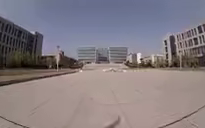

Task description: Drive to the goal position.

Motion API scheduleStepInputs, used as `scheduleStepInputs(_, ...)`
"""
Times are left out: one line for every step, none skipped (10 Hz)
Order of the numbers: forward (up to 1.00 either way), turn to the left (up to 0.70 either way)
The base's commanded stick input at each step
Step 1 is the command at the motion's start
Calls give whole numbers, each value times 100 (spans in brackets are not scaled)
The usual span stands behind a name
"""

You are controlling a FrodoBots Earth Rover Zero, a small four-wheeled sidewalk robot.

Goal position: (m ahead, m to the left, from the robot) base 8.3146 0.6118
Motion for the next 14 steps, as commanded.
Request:
scheduleStepInputs(100,1)
scheduleStepInputs(100,1)
scheduleStepInputs(100,1)
scheduleStepInputs(100,1)
scheduleStepInputs(100,1)
scheduleStepInputs(100,1)
scheduleStepInputs(100,1)
scheduleStepInputs(100,1)
scheduleStepInputs(100,1)
scheduleStepInputs(100,1)
scheduleStepInputs(100,1)
scheduleStepInputs(100,1)
scheduleStepInputs(100,1)
scheduleStepInputs(100,1)
